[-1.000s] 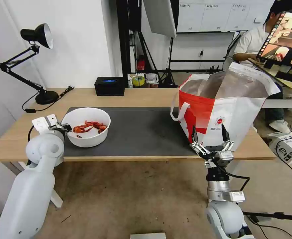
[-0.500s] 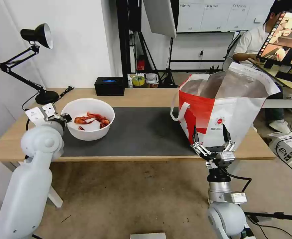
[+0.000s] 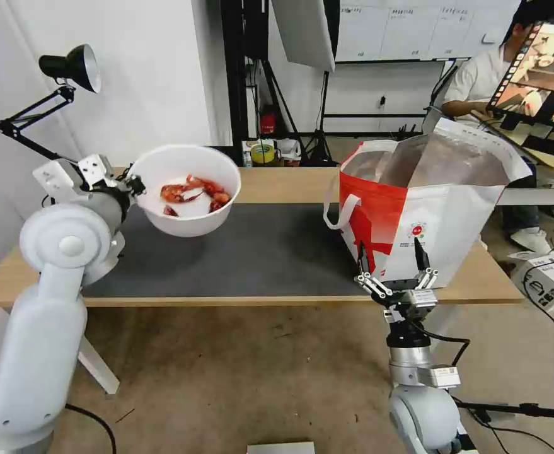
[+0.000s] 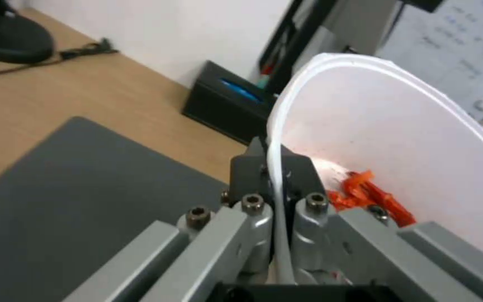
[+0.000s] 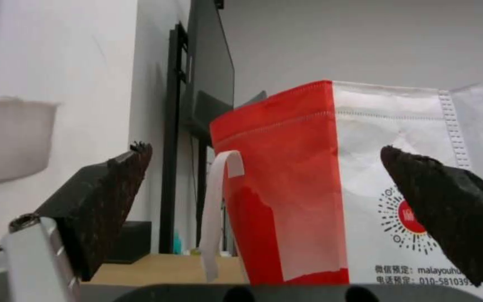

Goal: Pick up the trash from the table and place it into the takeout bag.

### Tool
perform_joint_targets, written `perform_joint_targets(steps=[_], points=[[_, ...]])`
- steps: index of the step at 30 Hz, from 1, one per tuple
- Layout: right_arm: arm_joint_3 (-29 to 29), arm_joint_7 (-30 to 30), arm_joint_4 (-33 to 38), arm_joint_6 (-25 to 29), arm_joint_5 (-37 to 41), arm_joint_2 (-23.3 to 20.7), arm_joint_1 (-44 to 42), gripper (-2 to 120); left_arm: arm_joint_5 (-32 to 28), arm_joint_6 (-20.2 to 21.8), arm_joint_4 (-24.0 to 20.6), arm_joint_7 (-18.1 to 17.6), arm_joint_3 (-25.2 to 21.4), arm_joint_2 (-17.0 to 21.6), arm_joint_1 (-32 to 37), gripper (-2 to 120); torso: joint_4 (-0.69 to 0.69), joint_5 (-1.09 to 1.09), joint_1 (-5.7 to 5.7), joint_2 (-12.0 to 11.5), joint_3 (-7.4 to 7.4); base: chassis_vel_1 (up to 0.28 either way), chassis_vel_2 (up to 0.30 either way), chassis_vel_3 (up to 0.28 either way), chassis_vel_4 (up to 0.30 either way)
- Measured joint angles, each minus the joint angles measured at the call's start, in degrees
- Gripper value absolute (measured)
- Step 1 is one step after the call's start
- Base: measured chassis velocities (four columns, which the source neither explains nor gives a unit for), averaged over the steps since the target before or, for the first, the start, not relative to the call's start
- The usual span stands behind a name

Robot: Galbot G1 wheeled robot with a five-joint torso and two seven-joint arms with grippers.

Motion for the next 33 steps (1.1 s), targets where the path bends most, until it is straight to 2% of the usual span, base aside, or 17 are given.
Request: perform_joint_targets(steps=[5, 14, 27, 33], points=[[-0.21, -0.02, -0.2, -0.13, -0.4, 0.0, 0.08, 100, -3.43, -0.42, -0.36, -0.1, 1.01, -0.71, -1.26, 0, 0.0, 0.0, 0.0, 0.0, 0.0, 0.0, 0.0, 0.0, 0.0], [-0.19, -0.02, -0.29, -0.17, -0.95, -0.01, -0.41, 100, -5.07, -1.91, 0.45, -0.12, 4.99, -2.21, -4.63, 0, 0.0, 0.0, 0.0, 0.0, 0.0, 0.0, 0.0, 0.0, 0.0], [-0.46, -0.03, 0.45, -0.17, -2.12, -0.6, -1.29, 100, -5.26, -2.44, 5.34, 0.28, 12.2, -6.56, -13.73, 0, 0.0, 0.0, 0.0, 0.0, 0.0, 0.0, 0.0, 0.0, 0.0], [-0.03, -0.03, 1.12, -0.17, -2.13, -0.44, -1.53, 100, -3.37, -2.62, 9.62, 0.52, 16.61, -10.71, -18.98, 0, 0.0, 0.01, 0.0, 0.0, 0.0, 0.0, 0.0, 0.0, 0.0]])
